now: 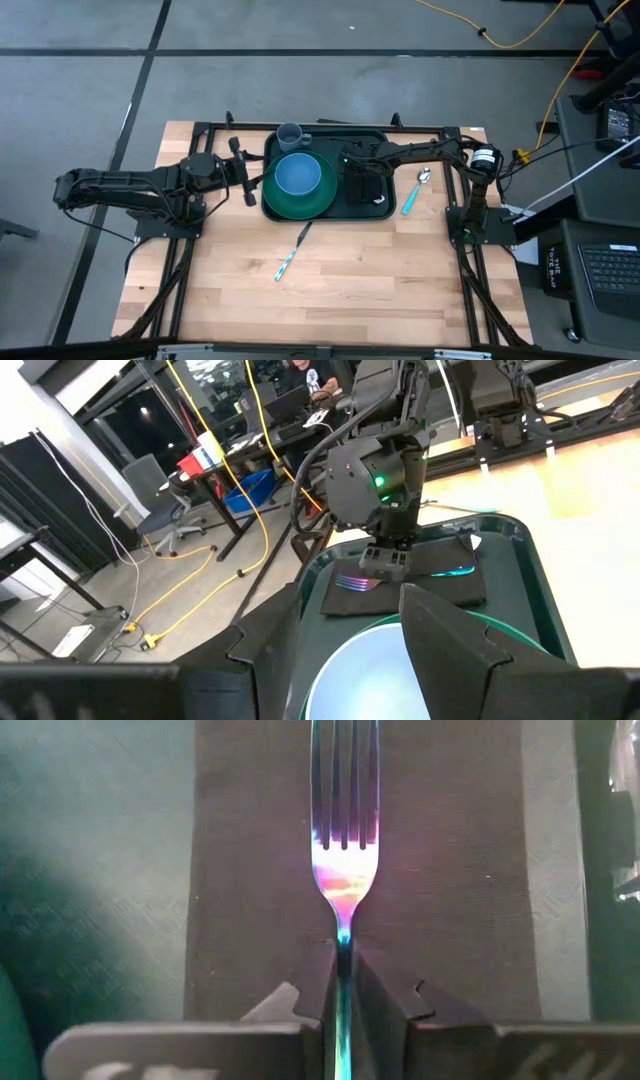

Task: Set up tray
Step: Put the fork on the napkin

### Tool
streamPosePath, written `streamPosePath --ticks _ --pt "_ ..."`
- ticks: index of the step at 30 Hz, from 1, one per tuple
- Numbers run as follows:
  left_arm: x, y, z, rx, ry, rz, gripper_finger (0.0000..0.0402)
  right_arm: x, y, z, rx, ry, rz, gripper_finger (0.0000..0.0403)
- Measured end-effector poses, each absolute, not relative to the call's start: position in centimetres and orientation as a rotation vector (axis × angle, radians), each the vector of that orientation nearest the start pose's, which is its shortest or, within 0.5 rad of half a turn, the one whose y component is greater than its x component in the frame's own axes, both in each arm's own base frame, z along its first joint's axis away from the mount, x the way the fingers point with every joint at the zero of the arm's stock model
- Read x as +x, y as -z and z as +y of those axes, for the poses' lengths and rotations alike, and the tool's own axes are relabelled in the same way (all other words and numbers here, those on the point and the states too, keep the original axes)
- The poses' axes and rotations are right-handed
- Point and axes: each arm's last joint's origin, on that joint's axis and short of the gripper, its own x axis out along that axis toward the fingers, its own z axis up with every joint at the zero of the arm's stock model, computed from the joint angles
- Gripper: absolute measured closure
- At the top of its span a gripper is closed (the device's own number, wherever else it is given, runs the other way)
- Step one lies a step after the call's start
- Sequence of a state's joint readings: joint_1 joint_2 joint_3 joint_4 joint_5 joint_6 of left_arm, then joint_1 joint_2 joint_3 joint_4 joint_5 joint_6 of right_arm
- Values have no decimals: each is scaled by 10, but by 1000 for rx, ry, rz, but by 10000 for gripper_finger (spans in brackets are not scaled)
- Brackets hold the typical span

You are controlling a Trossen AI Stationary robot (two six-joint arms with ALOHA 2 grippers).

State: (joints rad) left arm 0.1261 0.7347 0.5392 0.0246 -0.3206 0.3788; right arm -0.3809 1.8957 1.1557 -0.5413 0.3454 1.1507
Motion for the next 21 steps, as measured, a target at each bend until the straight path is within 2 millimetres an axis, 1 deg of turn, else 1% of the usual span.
streamPosePath --ticks 15,21 --pt "167 -275 30 389 -407 261 233 322 -141 -140 921 1287 839 358" --pt "167 -275 30 390 -407 261 233 322 -141 -140 879 1258 869 357"
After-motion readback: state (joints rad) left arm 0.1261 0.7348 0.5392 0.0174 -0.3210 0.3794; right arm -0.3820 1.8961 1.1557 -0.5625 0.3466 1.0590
